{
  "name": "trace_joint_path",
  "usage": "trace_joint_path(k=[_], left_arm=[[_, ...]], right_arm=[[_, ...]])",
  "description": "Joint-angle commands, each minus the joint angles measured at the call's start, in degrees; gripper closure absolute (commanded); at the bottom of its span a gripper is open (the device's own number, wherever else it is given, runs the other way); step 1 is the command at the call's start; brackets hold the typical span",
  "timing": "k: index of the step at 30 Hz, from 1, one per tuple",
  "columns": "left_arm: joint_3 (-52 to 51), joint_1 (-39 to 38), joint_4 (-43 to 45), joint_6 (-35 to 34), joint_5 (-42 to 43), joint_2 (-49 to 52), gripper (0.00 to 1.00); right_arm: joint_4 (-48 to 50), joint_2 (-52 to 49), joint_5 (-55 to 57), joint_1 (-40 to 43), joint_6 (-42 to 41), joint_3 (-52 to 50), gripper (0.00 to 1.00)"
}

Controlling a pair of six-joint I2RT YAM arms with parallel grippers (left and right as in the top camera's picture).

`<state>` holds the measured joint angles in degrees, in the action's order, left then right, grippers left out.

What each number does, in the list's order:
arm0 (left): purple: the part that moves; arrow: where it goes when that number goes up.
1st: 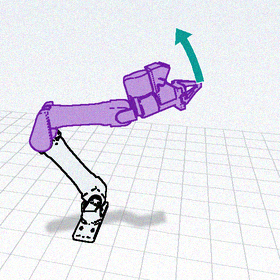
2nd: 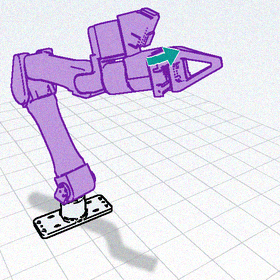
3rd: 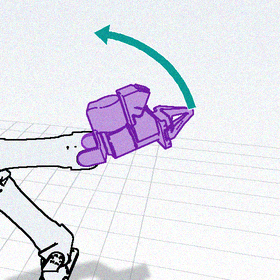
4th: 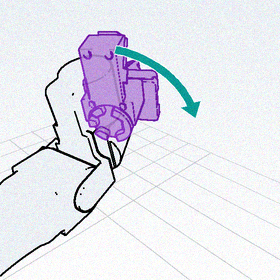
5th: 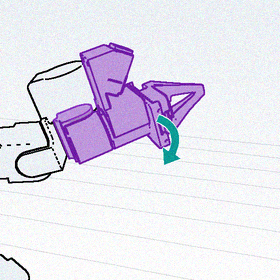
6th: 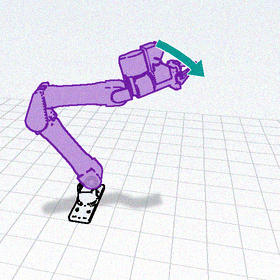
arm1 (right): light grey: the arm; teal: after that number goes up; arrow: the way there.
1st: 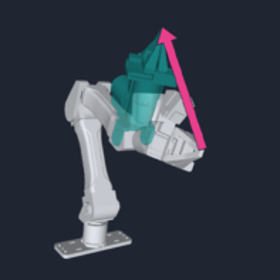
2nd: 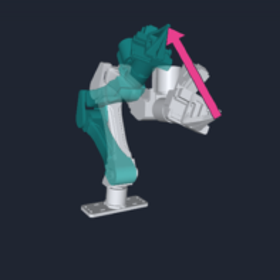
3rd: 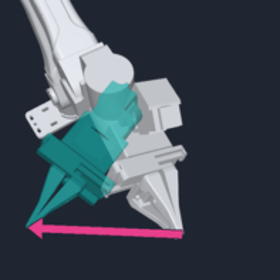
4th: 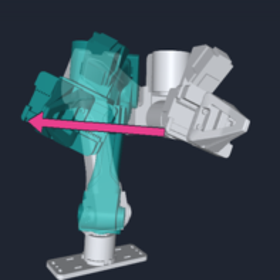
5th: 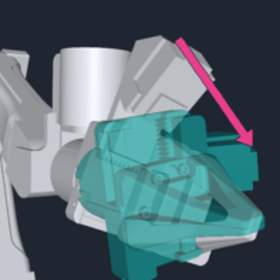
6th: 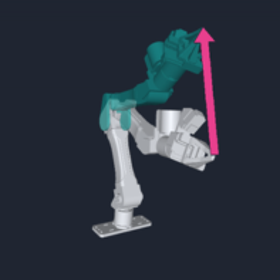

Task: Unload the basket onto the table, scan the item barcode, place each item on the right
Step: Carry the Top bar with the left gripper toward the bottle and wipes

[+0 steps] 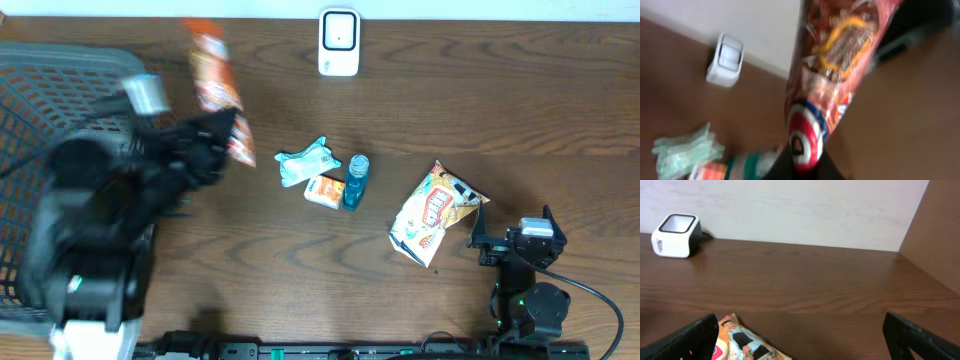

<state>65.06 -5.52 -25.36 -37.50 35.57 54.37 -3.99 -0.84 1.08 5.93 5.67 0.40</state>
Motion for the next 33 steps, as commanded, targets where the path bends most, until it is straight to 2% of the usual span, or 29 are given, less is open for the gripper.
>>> trace_joint_path(k=[1,3,6,12,15,17,21,27,33], left_arm=[[-1.11,-5.92,-8.33,7.85,-5.75,6.93,0.93],[-1.11,-9.31,-16.04,7.93,-12.22,12.50,0.93],[-1.11,-12.57,-21.53,7.89,-17.18,20.20,0.93],[-1.11,-16.72,-18.51,4.17,-17.25,35.06,0.93],[-1.11,-17.75,-15.72,-1.33,-17.68,40.74,0.92],[-1.11,-18.38,-15.52,-12.35,-22.80,43.98,0.93],[-1.11,-20.79,-15.23,-24.55,-32.22,45.09,0.93],[-1.11,-27.47,-11.98,-25.49,-40.61,45.03,0.93],[-1.14,-34.62,-11.85,-31.95,-51.95,45.22,0.93]], right_arm=[[-0.17,0.20,0.28,0.39,0.61,-0.09,0.01],[-0.17,0.20,0.28,0.39,0.61,-0.09,0.01],[-0.17,0.20,0.28,0.39,0.61,-0.09,0.01],[-0.17,0.20,0.28,0.39,0.63,-0.09,0.01],[-0.17,0.20,0.28,0.39,0.61,-0.09,0.01],[-0.17,0.20,0.28,0.39,0.63,-0.09,0.01],[-0.17,0.20,0.28,0.39,0.61,-0.09,0.01],[-0.17,0.20,0.28,0.39,0.63,-0.09,0.01],[-0.17,0.20,0.28,0.39,0.63,-0.09,0.01]])
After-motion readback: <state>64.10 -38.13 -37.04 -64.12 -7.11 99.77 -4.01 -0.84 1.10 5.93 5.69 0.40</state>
